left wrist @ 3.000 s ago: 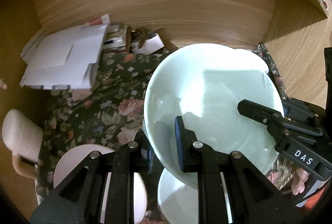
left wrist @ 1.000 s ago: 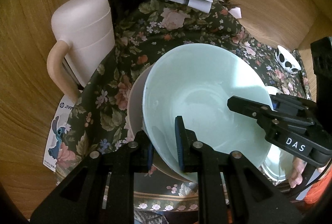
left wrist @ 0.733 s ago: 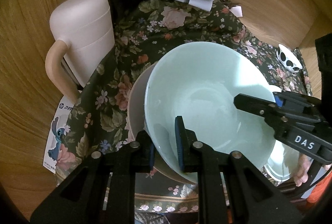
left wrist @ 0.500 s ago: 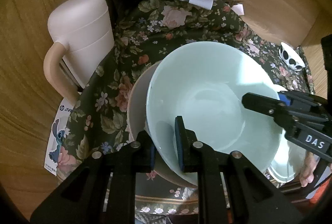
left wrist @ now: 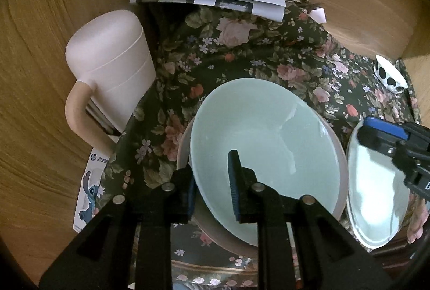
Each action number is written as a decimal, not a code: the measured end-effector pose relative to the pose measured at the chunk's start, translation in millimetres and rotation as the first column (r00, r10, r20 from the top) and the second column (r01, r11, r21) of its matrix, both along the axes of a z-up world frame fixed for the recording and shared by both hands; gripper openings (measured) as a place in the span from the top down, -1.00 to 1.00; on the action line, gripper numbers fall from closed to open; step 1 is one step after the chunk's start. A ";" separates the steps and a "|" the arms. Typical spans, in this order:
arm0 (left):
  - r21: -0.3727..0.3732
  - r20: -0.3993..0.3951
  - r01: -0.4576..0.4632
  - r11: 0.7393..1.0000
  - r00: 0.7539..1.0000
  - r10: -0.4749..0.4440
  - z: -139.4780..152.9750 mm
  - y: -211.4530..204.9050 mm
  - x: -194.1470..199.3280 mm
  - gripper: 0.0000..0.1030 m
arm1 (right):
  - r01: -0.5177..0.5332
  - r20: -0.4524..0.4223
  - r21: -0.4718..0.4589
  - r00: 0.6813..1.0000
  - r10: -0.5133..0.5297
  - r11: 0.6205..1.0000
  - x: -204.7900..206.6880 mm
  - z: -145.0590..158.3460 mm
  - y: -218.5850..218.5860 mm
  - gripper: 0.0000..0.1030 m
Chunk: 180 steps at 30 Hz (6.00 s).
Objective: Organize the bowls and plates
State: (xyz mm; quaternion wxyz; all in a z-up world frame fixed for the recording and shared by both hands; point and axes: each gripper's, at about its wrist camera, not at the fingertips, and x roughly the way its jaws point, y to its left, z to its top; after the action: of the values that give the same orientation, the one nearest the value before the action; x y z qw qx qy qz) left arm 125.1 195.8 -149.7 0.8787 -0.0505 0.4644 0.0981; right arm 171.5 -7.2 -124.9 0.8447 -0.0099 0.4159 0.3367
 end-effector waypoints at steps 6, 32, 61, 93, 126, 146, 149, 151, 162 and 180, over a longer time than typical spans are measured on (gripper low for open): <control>0.040 0.072 -0.016 0.999 0.997 0.013 23.0 -0.9 -4.0 0.23 | 0.080 0.053 0.011 0.995 -0.081 0.997 5.2 19.1 -36.9 0.15; 0.021 0.235 0.256 0.967 0.938 -0.253 87.8 -154.7 82.4 -0.73 | 0.543 0.219 -0.022 0.822 -0.526 0.840 50.9 60.4 -225.9 -0.46; 0.064 0.052 0.411 0.909 0.909 -0.414 30.6 -251.6 237.8 -0.77 | 0.680 -0.019 -0.120 0.727 -0.686 0.724 186.1 -47.2 -317.7 0.25; -0.036 -0.132 0.446 0.894 0.885 -0.446 -32.5 -260.1 251.5 -0.20 | 0.449 -0.034 -0.104 0.890 -0.454 0.887 104.3 -20.7 -247.8 0.38; -0.067 -0.072 0.436 0.898 0.895 -0.440 -1.5 -253.4 211.6 0.66 | 0.420 -0.046 0.007 0.907 -0.419 0.907 84.6 1.1 -223.2 0.59; -0.063 0.014 0.343 0.937 0.939 -0.343 48.4 -197.1 133.2 0.66 | 0.338 0.044 0.078 0.939 -0.342 0.938 37.5 38.2 -173.0 0.59; -0.067 0.020 0.324 0.944 0.946 -0.323 52.4 -186.9 123.3 0.66 | 0.321 0.049 0.086 0.944 -0.326 0.943 32.5 40.4 -164.6 0.59; -0.069 0.025 0.311 0.948 0.951 -0.310 54.8 -179.6 116.4 0.66 | 0.308 0.054 0.090 0.948 -0.313 0.947 28.9 42.3 -157.6 0.59; -0.068 0.051 0.241 0.968 0.970 -0.238 60.5 -140.8 77.8 0.66 | 0.233 0.069 0.096 0.968 -0.240 0.968 14.6 47.1 -117.9 0.59; -0.056 0.060 0.100 0.993 0.994 -0.097 53.6 -65.2 20.8 0.66 | 0.085 0.050 0.104 0.995 -0.091 0.991 -3.2 37.3 -40.0 0.59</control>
State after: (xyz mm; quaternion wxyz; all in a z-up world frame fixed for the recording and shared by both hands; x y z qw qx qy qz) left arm 145.9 130.6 -96.1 0.8935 -0.0562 0.4438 0.0394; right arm 168.3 -47.1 -87.6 0.8692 0.0420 0.3750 0.3195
